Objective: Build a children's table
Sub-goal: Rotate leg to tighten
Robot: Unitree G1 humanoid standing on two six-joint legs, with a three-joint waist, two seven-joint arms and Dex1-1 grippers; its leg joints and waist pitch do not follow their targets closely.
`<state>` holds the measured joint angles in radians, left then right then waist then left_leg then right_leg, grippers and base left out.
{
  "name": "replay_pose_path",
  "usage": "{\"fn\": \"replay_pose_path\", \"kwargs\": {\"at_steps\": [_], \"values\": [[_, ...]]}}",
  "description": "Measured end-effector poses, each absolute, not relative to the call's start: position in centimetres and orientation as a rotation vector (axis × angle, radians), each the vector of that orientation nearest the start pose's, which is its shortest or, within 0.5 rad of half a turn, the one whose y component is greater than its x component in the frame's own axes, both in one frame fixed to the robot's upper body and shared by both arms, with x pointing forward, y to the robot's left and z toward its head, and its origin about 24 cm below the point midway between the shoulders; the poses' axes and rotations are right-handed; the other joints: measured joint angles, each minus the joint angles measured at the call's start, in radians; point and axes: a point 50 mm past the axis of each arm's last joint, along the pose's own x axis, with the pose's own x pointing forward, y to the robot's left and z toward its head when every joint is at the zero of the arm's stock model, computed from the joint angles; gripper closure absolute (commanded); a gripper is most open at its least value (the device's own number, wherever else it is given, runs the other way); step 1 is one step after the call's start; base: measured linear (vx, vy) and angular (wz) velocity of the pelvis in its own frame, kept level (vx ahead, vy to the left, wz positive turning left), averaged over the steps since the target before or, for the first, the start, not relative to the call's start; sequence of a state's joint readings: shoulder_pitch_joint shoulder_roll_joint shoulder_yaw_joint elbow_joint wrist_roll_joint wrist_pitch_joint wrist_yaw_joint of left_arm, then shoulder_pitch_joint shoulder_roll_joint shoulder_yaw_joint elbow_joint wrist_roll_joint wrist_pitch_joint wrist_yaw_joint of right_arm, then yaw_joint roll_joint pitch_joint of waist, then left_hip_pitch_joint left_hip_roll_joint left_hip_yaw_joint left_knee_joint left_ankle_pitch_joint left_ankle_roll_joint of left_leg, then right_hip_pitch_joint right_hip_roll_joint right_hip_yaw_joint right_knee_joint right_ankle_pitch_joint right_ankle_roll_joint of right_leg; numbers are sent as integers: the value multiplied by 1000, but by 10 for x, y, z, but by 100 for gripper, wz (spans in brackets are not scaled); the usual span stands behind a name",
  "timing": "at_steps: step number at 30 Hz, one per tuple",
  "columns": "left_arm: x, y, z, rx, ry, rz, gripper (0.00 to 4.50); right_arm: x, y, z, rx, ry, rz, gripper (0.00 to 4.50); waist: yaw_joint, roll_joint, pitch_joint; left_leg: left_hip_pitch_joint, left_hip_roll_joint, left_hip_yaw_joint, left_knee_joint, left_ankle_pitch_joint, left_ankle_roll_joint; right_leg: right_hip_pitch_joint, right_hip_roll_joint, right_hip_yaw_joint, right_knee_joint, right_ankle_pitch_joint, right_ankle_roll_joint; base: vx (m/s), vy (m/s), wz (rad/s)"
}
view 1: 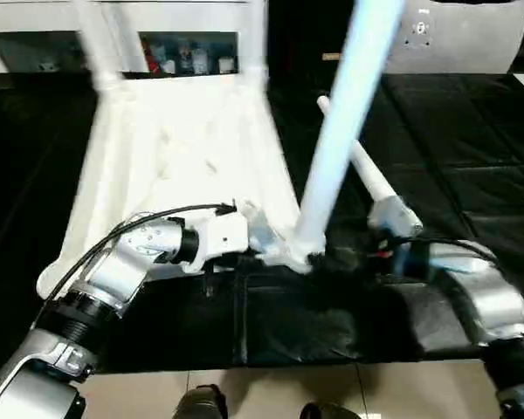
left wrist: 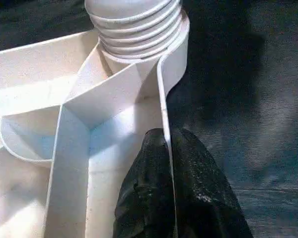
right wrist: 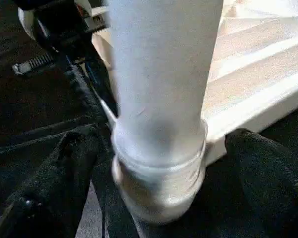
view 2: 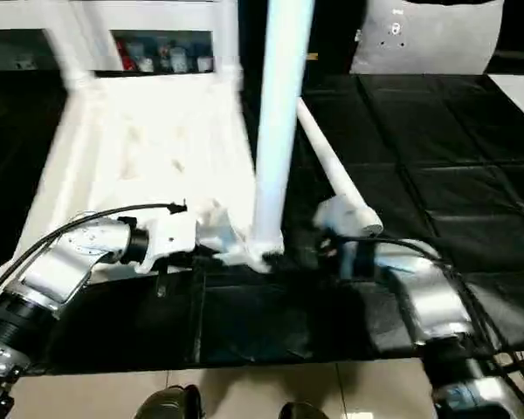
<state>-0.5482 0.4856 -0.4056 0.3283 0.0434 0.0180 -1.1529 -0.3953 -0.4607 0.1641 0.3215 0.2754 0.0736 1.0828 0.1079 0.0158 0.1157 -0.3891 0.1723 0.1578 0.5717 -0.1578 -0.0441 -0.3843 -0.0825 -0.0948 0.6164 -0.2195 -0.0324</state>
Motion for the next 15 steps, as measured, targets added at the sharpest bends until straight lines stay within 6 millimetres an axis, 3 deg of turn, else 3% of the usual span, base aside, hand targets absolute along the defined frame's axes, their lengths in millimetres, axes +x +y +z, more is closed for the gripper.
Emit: {"fn": "replay_pose_path", "kwargs": {"at_steps": [15], "values": [[302, 121, 77, 701, 273, -1418, 450, 298, -155, 73, -152, 201, 1235, 136, 7, 0, 0, 0, 1, 1, 4, -1, 2, 1, 0, 0, 2, 1, -1, 0, 0, 0]]}}
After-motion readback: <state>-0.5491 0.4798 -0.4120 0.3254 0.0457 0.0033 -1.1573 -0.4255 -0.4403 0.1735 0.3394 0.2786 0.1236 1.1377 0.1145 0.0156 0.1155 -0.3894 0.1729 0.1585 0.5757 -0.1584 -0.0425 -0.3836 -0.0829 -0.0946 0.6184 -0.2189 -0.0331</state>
